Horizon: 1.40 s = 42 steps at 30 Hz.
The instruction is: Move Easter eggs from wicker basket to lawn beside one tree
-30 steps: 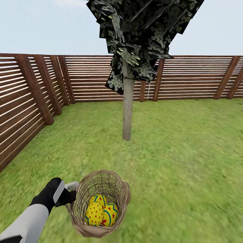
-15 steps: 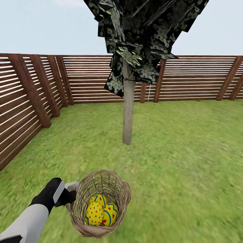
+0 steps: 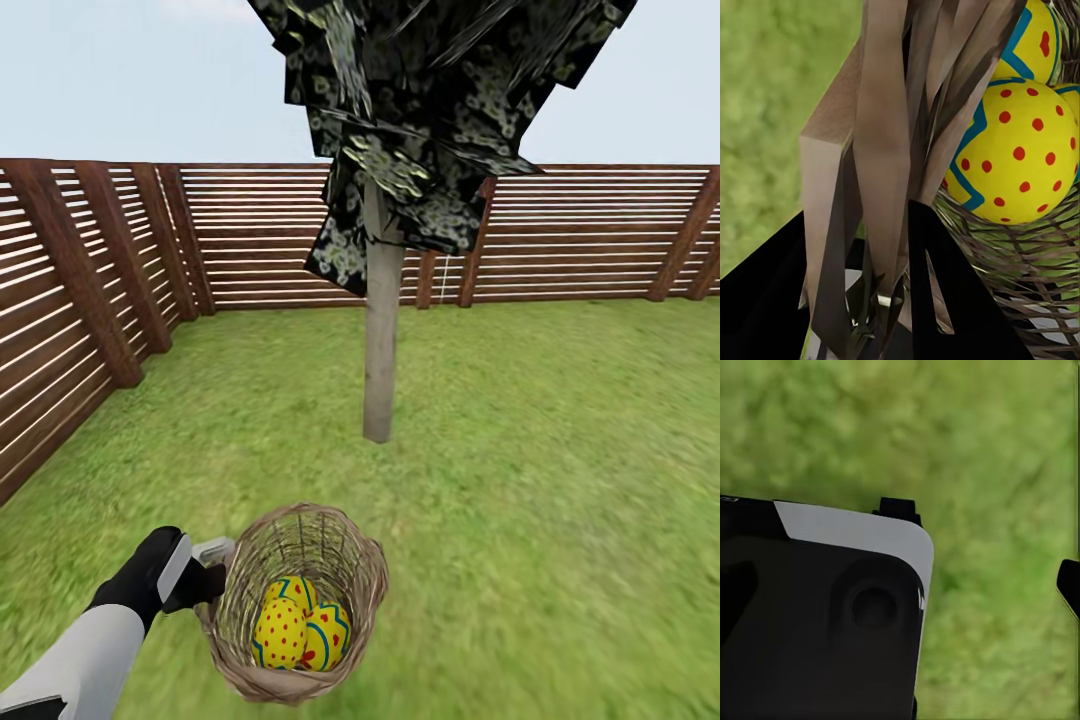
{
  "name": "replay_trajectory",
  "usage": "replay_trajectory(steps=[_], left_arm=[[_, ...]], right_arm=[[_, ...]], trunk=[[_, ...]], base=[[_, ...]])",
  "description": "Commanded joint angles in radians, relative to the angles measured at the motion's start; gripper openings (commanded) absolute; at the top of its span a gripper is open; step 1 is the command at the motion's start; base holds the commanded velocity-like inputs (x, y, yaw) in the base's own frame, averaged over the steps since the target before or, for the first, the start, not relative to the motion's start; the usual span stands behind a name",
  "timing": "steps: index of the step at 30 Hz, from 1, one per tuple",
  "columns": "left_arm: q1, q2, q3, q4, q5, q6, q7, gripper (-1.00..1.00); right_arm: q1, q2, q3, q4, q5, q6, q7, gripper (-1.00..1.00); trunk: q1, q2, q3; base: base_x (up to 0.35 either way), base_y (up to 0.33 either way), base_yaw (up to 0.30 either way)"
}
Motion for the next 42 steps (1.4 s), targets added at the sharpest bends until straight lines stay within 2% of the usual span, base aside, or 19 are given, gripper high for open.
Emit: replay_trajectory(steps=[1, 42], left_arm=[[-0.001, 0.0, 0.003, -0.001, 0.022, 0.004, 0.005, -1.0], [-0.001, 0.0, 0.003, -0.001, 0.022, 0.004, 0.005, -1.0]], right_arm=[[-0.002, 0.0, -0.002, 0.004, 0.008, -0.007, 0.001, 1.0], [-0.002, 0.0, -0.002, 0.004, 0.008, -0.007, 0.0, 1.0]], trunk=[[0.001, -0.001, -0.001], [0.001, -0.001, -0.001]], base=[[0.322, 0.0, 0.0], [0.322, 0.0, 0.0]])
